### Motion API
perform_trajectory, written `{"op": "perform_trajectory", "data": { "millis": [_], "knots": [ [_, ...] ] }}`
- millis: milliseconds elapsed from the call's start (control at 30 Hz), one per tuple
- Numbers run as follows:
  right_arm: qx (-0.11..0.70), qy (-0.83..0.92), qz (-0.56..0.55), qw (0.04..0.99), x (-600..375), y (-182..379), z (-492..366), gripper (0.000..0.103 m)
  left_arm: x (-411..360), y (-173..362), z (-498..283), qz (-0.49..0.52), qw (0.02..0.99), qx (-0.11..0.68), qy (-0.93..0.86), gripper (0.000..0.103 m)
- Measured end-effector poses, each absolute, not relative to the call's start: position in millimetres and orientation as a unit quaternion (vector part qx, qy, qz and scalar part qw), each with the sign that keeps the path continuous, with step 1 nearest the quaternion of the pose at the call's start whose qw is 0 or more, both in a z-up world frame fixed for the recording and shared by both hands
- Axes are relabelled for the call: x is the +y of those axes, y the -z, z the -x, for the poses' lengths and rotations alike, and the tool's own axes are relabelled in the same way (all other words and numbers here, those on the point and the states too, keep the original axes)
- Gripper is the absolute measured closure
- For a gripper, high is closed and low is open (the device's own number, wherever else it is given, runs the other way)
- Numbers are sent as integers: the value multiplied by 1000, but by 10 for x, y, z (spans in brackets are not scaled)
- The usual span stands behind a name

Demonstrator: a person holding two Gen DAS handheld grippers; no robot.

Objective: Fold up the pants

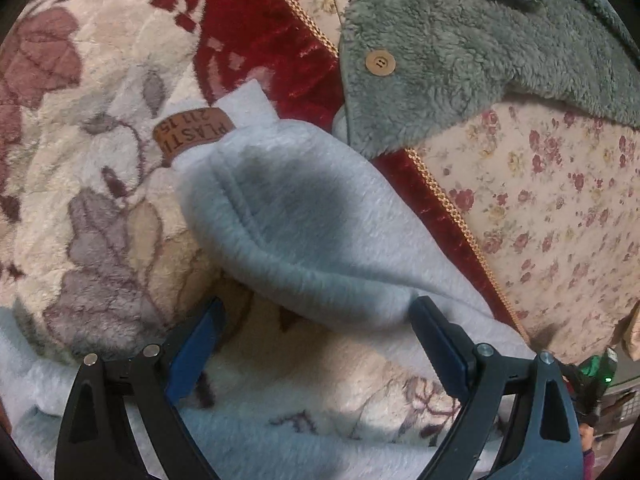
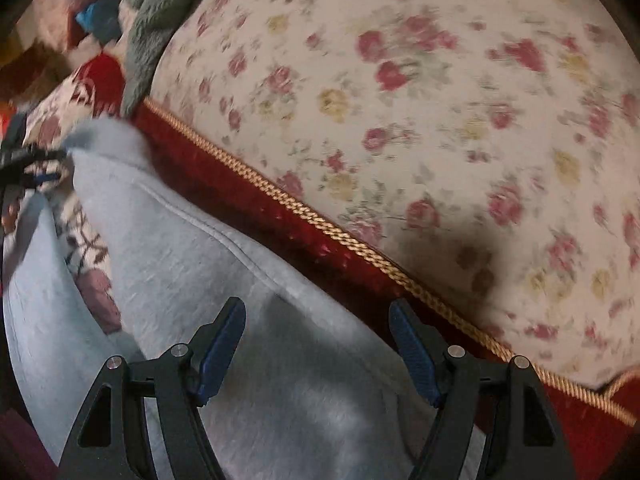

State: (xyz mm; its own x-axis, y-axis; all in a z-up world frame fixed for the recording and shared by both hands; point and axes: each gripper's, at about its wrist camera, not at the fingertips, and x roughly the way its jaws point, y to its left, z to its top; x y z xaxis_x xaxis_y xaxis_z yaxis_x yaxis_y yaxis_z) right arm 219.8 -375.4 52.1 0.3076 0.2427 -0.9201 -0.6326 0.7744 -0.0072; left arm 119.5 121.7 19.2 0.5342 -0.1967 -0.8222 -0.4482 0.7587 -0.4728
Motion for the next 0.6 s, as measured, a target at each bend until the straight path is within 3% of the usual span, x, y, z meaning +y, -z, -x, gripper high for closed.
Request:
{"op": "perform_trajectory", "data": {
  "millis": [300, 500, 533, 600],
  "knots": [
    [544, -318, 236, 740, -3552, -247, -2291, 25, 1268, -26, -1367, 365, 792, 485, -61, 6],
    [547, -329, 223, 737, -3569, -151, -2253, 33, 1212, -28, -1473, 364, 795, 481, -64, 2],
    [555, -327, 213, 734, -3585, -134, -2261, 35, 1199, -31, -1485, 361, 797, 481, -63, 2],
    [571, -321, 199, 729, -3600, -83, -2249, 54, 1160, -32, -1513, 350, 800, 483, -61, 2]
  ]
}}
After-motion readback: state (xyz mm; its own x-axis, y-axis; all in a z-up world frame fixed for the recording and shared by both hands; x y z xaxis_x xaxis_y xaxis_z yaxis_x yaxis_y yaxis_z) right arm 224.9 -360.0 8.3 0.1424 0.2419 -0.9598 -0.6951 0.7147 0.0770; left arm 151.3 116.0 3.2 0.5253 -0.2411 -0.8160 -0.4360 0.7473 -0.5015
